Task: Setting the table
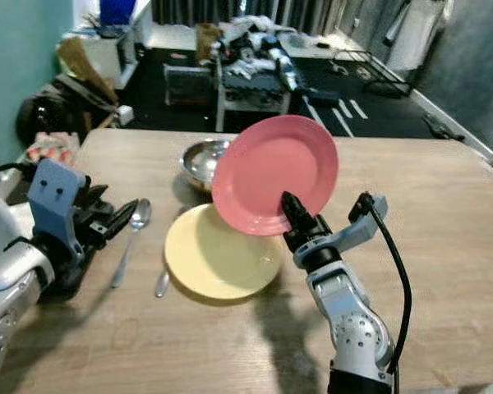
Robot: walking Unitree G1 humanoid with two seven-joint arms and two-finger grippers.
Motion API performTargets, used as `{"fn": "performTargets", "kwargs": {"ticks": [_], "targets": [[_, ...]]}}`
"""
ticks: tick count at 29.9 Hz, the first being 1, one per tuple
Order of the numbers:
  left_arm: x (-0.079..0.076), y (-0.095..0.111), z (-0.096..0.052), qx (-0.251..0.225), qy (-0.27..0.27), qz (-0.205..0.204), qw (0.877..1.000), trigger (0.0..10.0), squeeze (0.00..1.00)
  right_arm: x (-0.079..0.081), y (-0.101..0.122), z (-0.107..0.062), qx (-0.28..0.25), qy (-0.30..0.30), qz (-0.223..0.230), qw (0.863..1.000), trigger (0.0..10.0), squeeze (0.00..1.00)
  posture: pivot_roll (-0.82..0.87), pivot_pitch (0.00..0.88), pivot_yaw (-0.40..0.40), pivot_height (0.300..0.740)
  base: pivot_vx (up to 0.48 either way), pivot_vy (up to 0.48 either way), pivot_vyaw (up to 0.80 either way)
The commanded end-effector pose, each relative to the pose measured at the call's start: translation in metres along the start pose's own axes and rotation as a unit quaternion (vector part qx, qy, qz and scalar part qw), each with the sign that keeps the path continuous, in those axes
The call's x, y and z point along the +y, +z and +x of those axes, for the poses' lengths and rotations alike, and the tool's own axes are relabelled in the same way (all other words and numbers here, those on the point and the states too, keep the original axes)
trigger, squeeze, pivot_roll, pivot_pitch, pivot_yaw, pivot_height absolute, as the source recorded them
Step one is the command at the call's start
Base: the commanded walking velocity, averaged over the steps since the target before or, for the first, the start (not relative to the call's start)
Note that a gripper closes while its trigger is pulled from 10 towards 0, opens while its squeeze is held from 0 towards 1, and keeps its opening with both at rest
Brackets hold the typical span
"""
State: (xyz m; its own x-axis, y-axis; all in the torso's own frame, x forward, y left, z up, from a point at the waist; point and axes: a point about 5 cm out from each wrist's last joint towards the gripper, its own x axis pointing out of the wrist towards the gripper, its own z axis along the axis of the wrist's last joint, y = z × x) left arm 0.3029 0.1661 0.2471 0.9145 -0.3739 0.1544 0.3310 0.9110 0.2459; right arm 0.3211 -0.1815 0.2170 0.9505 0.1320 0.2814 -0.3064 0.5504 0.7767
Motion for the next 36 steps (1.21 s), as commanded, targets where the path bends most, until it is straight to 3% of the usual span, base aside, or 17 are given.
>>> {"fn": "performTargets", "kwargs": {"ticks": [1, 36], "targets": [[-0.0034, -0.0037, 0.0009, 0.004, -0.005, -0.002, 1.000, 10.0, 0.00, -0.0060, 0.0071, -0.0021, -0.021, -0.015, 0.010, 1.000, 10.0, 0.00, 0.14, 0.062, 0.018, 0.740, 0.000, 0.000, -0.79], [-0.0118, -0.0037, 0.0062, -0.006, -0.017, -0.005, 1.000, 10.0, 0.00, -0.0128, 0.0042, -0.0049, -0.031, -0.035, -0.004, 0.999, 10.0, 0.00, 0.14, 0.063, 0.029, 0.740, 0.000, 0.000, -0.78]]}}
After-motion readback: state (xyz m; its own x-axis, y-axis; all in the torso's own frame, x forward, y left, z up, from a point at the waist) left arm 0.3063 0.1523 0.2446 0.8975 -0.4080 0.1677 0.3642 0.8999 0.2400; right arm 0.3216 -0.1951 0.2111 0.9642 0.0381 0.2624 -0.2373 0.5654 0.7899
